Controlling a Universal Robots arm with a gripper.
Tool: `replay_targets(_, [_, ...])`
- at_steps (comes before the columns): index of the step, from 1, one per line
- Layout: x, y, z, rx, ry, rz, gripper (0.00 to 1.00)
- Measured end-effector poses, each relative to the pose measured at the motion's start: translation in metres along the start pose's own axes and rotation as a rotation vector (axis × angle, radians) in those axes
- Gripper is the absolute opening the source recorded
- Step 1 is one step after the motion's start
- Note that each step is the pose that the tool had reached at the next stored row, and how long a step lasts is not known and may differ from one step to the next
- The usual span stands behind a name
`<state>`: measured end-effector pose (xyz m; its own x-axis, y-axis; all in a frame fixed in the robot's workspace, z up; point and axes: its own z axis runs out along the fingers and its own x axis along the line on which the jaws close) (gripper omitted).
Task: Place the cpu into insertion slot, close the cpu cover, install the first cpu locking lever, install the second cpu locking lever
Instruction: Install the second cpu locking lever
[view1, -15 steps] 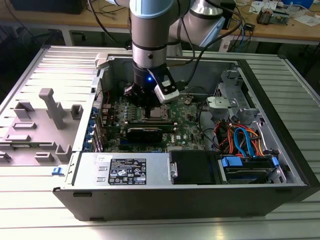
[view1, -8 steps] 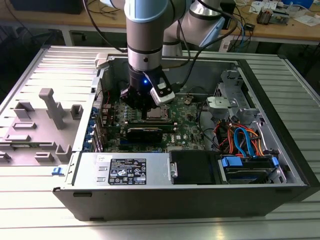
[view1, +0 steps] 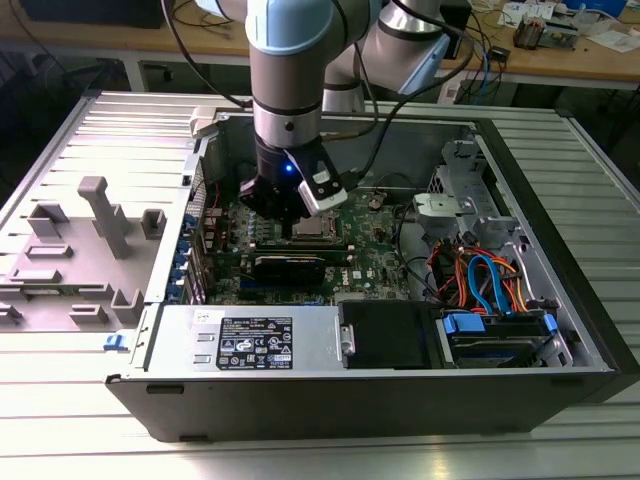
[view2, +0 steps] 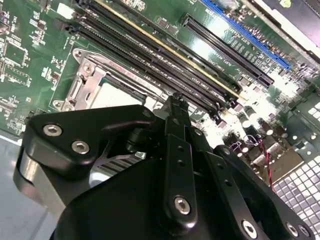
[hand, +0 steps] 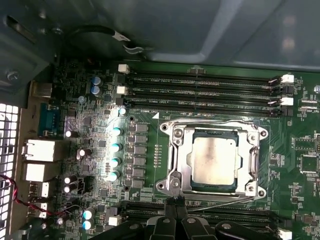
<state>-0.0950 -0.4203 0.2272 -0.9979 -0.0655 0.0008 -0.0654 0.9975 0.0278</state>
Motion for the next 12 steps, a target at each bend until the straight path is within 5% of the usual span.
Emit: replay_targets(12, [0.0025,-0.0013,0.0075,0.0001,0.0002,-0.006,0.11])
